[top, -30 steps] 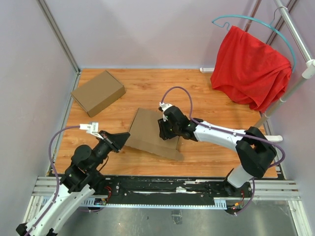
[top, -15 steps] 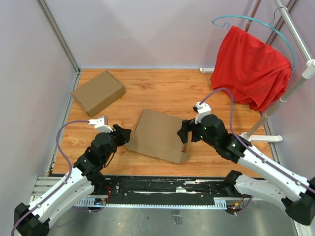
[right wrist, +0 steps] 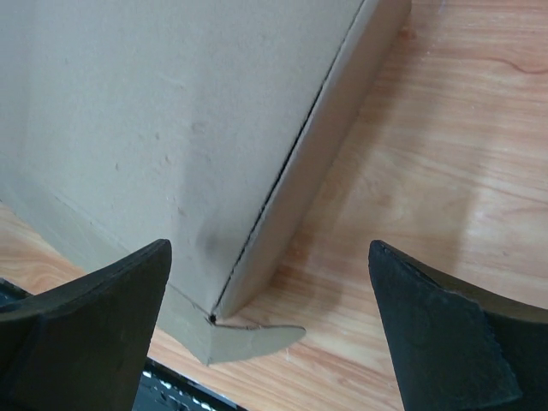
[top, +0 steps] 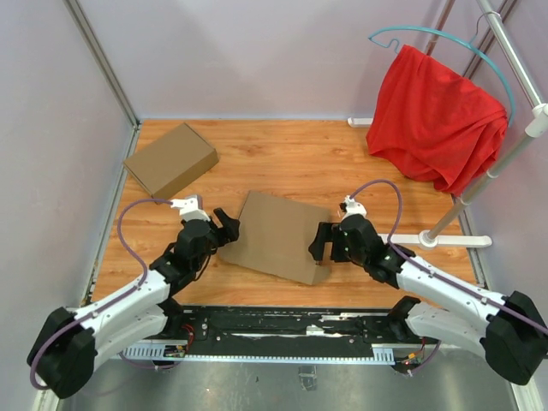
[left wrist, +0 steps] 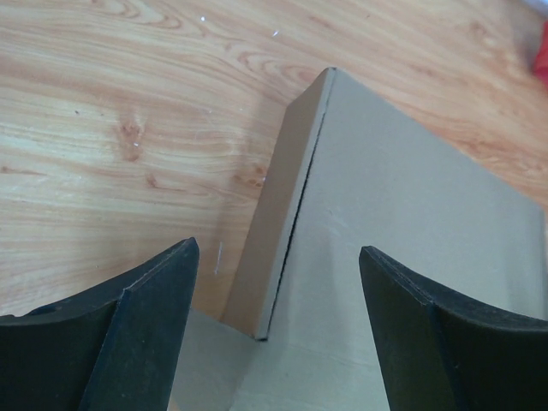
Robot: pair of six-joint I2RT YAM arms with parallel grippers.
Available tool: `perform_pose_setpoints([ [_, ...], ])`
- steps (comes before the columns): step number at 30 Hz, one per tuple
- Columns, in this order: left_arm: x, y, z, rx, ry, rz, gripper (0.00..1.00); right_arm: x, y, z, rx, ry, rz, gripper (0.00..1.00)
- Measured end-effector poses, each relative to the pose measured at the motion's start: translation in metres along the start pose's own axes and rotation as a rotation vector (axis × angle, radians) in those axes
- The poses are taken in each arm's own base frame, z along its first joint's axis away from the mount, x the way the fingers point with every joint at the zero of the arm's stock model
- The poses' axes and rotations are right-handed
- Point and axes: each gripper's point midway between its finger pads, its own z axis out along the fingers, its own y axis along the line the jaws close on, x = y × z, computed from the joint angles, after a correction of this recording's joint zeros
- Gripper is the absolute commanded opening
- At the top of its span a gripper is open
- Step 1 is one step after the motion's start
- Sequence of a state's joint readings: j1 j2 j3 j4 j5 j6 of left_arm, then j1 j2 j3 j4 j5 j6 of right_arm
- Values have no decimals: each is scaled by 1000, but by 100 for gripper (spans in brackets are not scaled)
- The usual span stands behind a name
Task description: Fold the paper box
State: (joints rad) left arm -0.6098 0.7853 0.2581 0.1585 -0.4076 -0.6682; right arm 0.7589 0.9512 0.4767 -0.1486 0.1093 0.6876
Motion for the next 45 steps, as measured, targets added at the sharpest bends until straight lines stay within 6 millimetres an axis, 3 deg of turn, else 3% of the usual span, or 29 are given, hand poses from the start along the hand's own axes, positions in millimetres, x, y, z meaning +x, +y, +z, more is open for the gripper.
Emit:
perform_pose_setpoints([
  [11, 24, -7, 31, 23, 114, 51, 69, -5, 0, 40, -33, 64, 80, 99],
  [18, 26, -23, 41, 80, 130, 45, 67, -54, 17, 68, -81, 27, 47, 98],
  [30, 18, -42, 89, 56, 138, 66, 63, -126, -7, 135, -29, -25, 83, 93],
  [34, 13, -45, 100, 38, 140, 88, 70, -147, -7, 153, -20, -35, 68, 95],
  [35, 11, -47, 103, 32, 140, 97, 73, -153, -7, 156, -15, -37, 62, 99],
  [40, -11, -60, 118, 14, 114, 120, 85, -173, -8, 149, 33, -58, 40, 98],
  [43, -26, -66, 121, 4, 91, 119, 97, -177, -11, 135, 61, -72, 30, 98],
  [45, -35, -65, 119, -15, 79, 132, 99, -180, -13, 117, 75, -95, 15, 98],
])
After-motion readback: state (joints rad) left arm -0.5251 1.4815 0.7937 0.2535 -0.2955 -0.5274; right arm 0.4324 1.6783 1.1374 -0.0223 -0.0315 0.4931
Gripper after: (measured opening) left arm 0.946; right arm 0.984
